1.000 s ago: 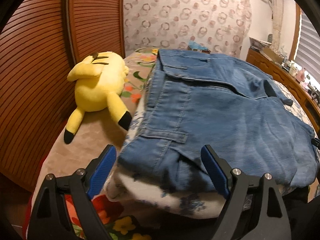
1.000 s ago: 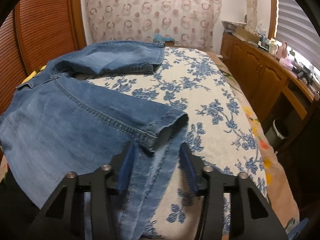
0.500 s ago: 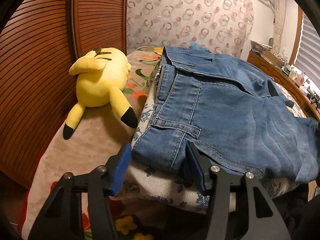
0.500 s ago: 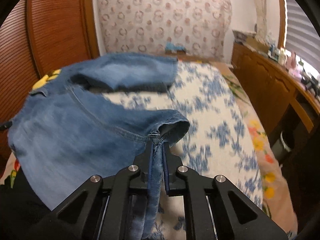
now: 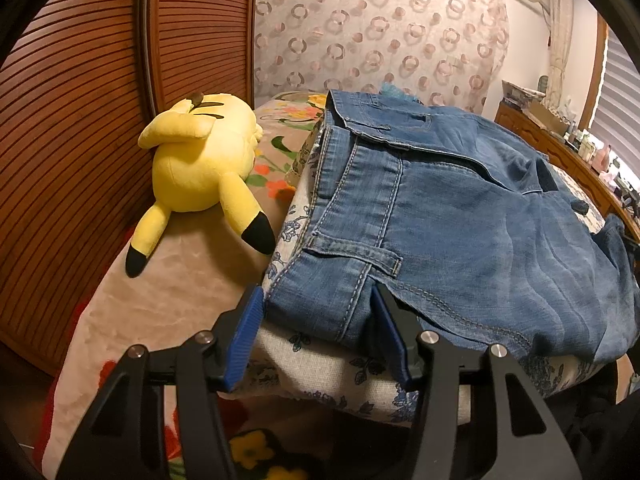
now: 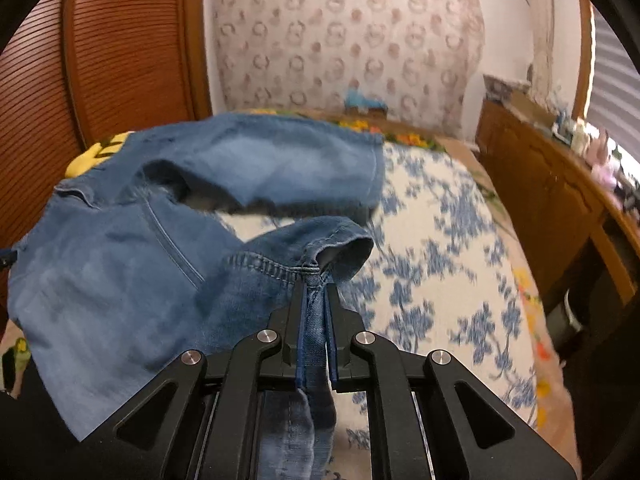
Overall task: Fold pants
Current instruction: 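Grasp the waistband edge with the left tool while the right tool holds the hem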
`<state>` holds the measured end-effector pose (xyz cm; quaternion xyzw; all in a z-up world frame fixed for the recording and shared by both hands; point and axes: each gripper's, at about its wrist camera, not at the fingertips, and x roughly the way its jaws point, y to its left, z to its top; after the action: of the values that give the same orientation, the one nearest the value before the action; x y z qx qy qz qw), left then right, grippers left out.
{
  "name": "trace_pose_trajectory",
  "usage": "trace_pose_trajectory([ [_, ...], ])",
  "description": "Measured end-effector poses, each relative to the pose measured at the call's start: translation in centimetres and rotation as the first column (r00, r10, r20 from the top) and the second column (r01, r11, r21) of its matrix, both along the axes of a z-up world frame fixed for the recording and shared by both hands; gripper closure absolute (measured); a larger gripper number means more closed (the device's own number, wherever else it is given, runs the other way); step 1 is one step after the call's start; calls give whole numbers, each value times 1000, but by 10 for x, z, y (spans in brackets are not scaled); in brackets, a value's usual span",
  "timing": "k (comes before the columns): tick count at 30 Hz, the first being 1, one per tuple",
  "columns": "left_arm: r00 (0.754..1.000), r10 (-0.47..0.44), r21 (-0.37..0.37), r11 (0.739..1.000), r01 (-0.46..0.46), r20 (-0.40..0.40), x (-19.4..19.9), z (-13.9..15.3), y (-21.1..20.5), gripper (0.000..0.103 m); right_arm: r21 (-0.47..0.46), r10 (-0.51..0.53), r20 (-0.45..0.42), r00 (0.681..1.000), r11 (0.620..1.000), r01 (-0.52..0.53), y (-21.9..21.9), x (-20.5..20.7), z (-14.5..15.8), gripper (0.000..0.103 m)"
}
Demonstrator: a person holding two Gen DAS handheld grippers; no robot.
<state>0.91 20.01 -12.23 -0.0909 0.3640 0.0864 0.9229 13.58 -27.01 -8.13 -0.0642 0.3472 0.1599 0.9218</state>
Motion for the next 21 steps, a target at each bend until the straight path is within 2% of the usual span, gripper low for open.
trace_pose_trajectory([
  [3,1000,0,4,1000,0,4,0,1,0,48,15,-17,-25,1000,1000,18,-10,-4,-4,93],
  [4,1000,-1,7,1000,1,9,0,1,0,49,18,-19,-26,999,1000,19,-15,-8,-4,89],
  [5,1000,-2,10,1000,2,14,-1,1,0,50,20,-23,-28,999,1000,24,-18,-11,-4,79],
  [10,999,-6,10,1000,5,34,-2,5,-1,57,40,-35,-65,997,998,38,-41,-36,-6,67],
  [16,998,-17,14,1000,16,62,-2,14,-8,71,34,-16,-106,994,999,20,-52,-69,-12,66],
  [21,998,-16,19,1000,15,65,0,18,-14,77,41,33,-122,992,999,-28,-43,-86,-12,66],
])
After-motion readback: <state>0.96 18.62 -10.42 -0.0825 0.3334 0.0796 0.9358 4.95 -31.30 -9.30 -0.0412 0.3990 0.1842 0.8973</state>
